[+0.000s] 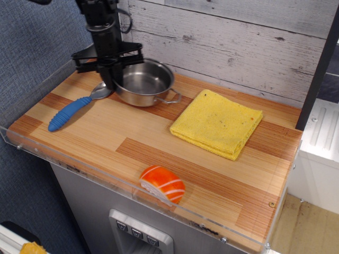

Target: Move silver pot directly to right of blue spoon.

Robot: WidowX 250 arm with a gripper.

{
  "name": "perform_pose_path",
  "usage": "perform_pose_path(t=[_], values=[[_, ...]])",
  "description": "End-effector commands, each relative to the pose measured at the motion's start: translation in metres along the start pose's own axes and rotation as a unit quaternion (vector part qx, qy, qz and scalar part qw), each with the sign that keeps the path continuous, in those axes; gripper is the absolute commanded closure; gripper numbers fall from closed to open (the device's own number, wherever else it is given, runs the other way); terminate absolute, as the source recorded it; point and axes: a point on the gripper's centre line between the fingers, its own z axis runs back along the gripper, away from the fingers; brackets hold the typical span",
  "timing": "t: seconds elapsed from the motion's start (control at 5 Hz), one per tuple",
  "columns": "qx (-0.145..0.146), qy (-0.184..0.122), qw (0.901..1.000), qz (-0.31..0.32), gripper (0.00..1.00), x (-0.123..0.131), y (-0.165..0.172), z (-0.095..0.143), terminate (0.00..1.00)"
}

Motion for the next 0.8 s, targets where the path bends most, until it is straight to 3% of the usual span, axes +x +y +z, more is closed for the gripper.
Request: perform_pose_path(t=[0.0,0.2,0.4,0.6], values=[[0.0,0.002,0.9999,-0.015,1.0,0.011,0.027,0.001,0.0],[-0.003,0.005,0.9999,-0.013,1.0,0.01,0.033,-0.003,0.0],[-0.015,0.005,0.9998,-0.014,0.0,0.013,0.035,-0.001,0.0],[-0.012,-0.009,0.9997,-0.021,0.0,0.015,0.034,0.009,0.0]])
